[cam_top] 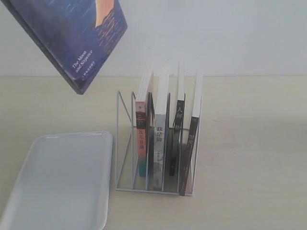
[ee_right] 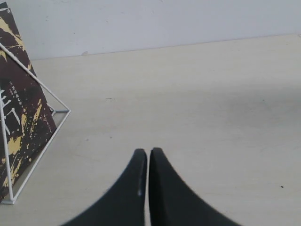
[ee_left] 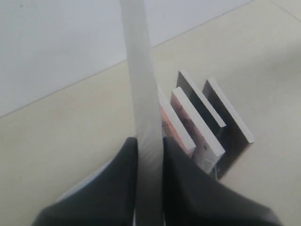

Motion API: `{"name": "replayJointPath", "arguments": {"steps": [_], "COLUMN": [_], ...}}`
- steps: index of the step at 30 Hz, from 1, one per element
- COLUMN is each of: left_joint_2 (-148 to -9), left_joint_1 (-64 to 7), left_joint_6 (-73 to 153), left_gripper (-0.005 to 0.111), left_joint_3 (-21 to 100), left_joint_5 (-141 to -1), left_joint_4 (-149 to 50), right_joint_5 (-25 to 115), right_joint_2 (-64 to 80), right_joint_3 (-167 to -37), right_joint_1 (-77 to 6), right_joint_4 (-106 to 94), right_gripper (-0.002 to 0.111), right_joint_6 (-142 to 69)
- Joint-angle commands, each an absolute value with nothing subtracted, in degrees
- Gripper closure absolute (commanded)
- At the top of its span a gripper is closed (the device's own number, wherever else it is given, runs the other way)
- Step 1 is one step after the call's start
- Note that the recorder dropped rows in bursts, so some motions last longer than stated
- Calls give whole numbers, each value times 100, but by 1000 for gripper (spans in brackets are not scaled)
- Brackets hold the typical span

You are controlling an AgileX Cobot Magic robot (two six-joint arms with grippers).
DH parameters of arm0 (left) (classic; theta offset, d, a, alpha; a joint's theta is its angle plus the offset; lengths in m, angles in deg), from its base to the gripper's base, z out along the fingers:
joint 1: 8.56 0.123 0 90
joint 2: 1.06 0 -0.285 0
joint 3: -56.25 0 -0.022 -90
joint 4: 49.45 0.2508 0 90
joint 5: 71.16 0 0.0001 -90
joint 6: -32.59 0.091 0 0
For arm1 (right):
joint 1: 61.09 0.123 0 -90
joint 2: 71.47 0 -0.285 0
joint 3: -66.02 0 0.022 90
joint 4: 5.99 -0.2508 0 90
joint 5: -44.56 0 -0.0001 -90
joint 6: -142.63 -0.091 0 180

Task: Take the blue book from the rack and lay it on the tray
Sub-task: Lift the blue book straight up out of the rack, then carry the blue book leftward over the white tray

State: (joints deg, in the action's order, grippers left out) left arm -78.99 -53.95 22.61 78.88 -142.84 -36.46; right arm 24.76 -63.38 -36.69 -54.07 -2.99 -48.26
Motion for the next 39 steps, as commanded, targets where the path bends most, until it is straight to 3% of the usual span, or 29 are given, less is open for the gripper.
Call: {"name": "replayJointPath", "arguments": {"steps": [1,10,19,27,39], "left_joint_2": [-7598,-6993,-6049,-6025,-6003], "left_joint_1": [-5380,-5380,-5380,-5380,-5380], "left_joint_6": [2846,3467,4143,4481,4901], "left_gripper": [101,101,103,103,103], "left_joint_3": [7956,7724,6103,4757,4021], "left_joint_5": [-14112,-14112,-14112,-14112,-14112], "left_joint_4": [-4077,-4155,-4229,-4596,-4522], "right_joint_5": [2545,2545,2545,2545,2545], "right_joint_2": [-6369,-6369,-6369,-6369,-6369], "right_joint_3": [-3677,-3677,-3677,-3677,-3677], "right_joint_1": [-5413,-5413,-5413,-5413,-5413], "right_joint_4": [-272,-272,-272,-272,-272], "right_gripper": [107,107,107,107,107], "right_joint_6": [-4791,-4791,-4791,-4791,-4791]}}
